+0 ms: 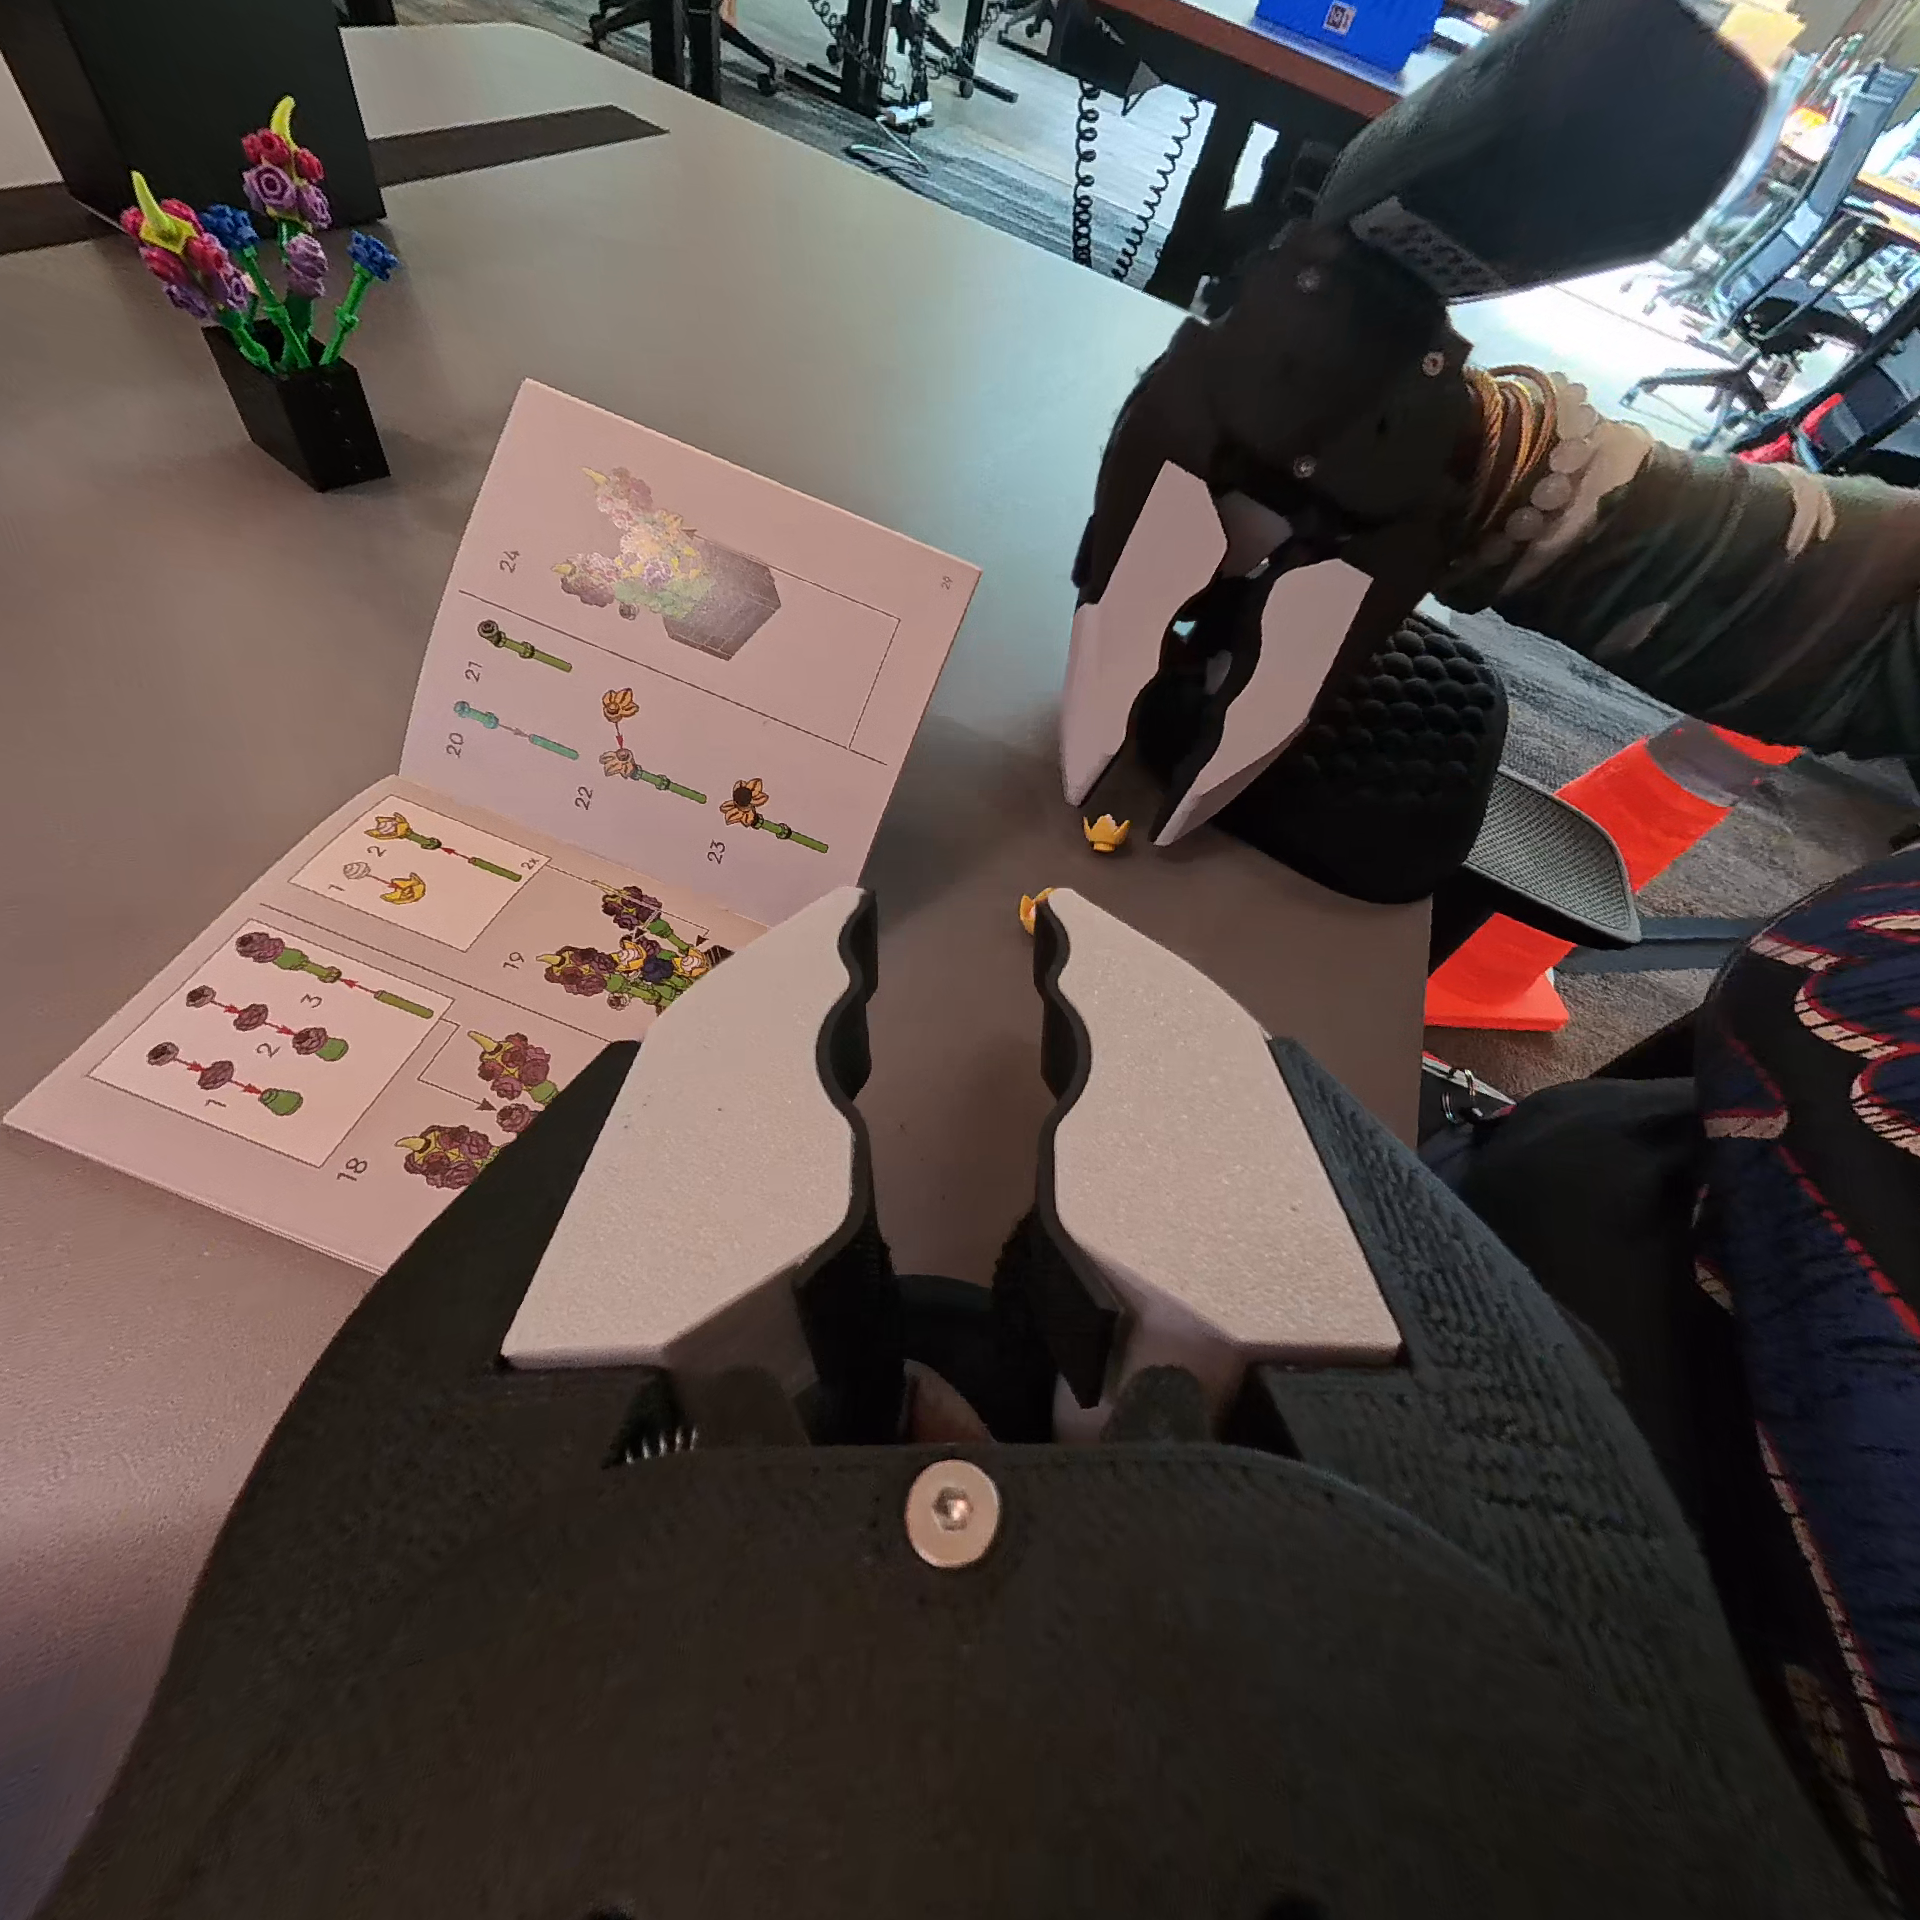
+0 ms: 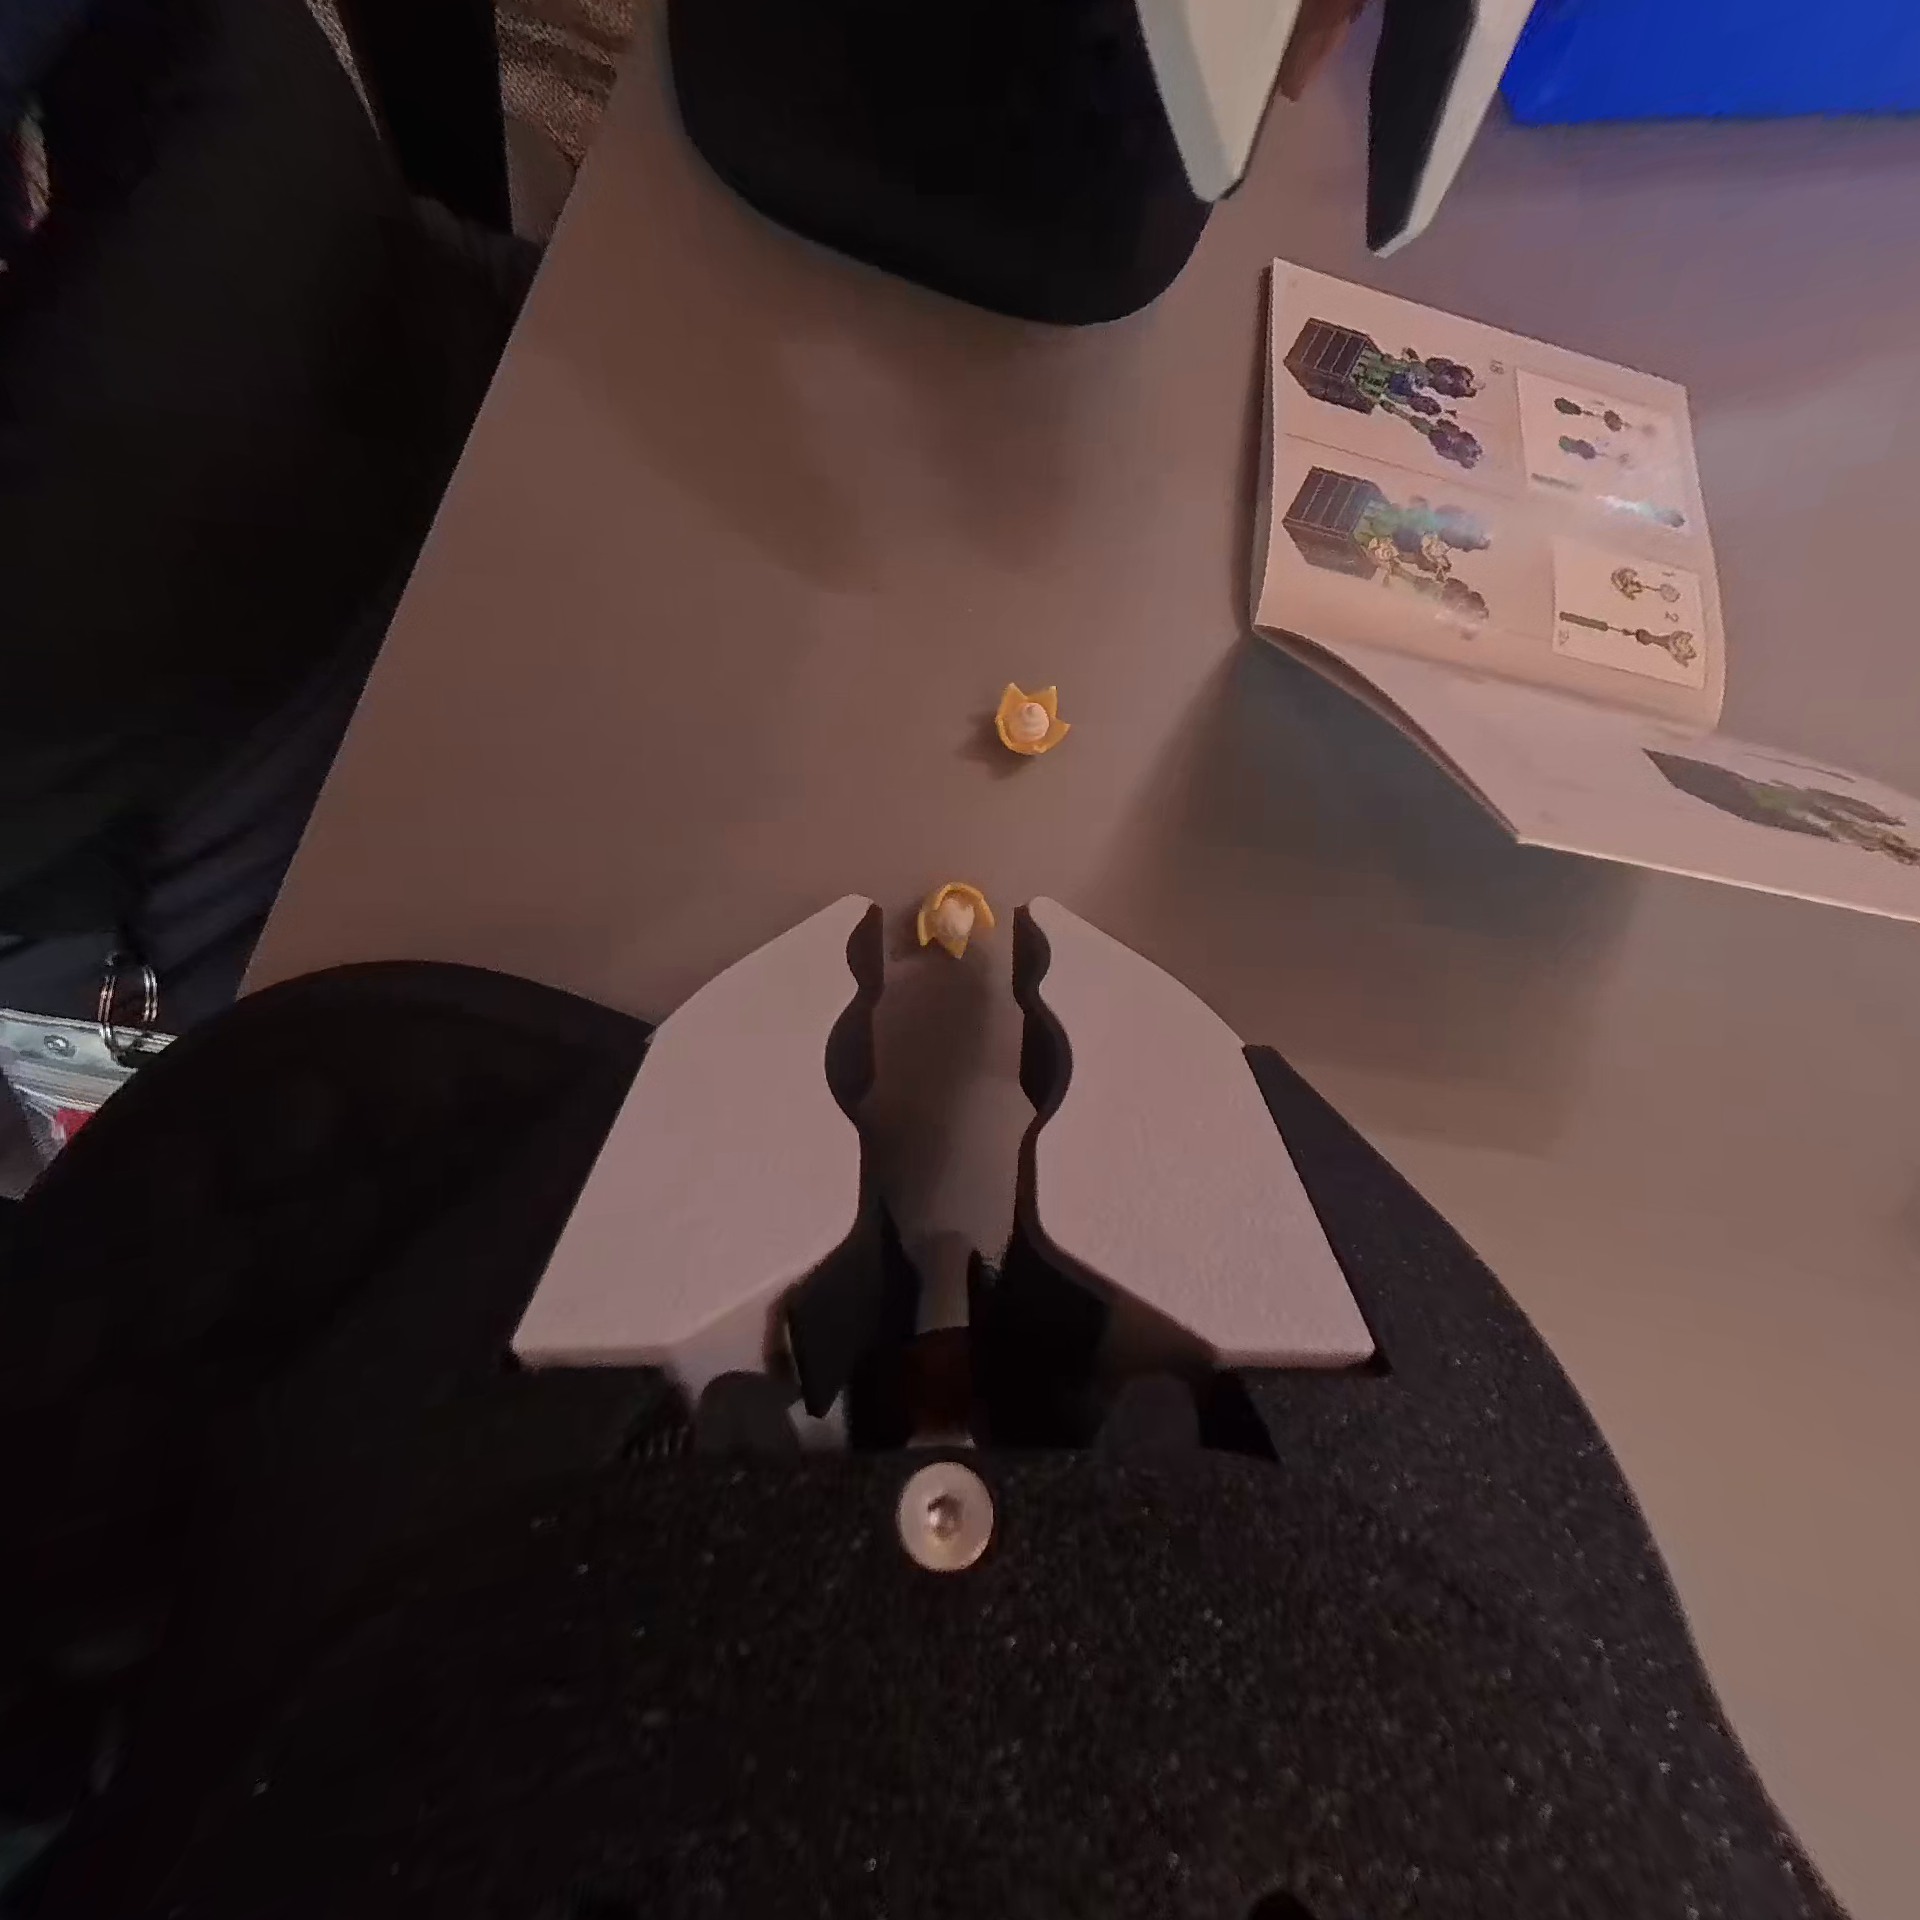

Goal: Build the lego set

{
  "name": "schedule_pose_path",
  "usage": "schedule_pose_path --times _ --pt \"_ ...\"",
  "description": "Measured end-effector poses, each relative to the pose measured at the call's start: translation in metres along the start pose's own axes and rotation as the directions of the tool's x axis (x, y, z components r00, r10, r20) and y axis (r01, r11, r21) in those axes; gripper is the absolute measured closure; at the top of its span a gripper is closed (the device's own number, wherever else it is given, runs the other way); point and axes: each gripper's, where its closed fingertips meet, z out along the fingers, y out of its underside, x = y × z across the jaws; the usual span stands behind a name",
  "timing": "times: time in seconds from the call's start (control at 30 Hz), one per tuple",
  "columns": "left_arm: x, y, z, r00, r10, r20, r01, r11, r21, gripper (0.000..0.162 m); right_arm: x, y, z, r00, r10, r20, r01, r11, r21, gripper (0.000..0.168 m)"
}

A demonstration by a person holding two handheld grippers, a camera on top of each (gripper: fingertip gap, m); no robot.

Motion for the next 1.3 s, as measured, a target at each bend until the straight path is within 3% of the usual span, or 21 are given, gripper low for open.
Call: schedule_pose_path --times 0.4,0.63,0.8,1.3 --pt "0.0003 0.0008 0.0005 1.0 -0.009 -0.014 0.009 1.0 -0.006 0.133 0.0051 0.0023 0.0054 0.997 0.053 0.064 -0.055 0.998 0.026 0.146" --pt "-0.0008 -0.0012 -0.001 1.0 -0.023 -0.017 0.023 1.0 0.014 0.133 0.0016 0.0023 0.0027 0.9 0.391 0.193 -0.397 0.918 -0.008 0.143" --pt "-0.0008 -0.0015 -0.0012 0.999 -0.033 -0.026 0.033 0.999 0.016 0.133 0.0041 0.004 0.0011 0.86 0.484 0.164 -0.485 0.874 -0.035 0.145" --pt "-0.0004 -0.0032 -0.0027 0.999 -0.031 -0.027 0.032 0.999 0.031 0.133 0.0029 -0.0009 0.0024 0.96 0.263 0.1 -0.261 0.965 -0.033 0.153"
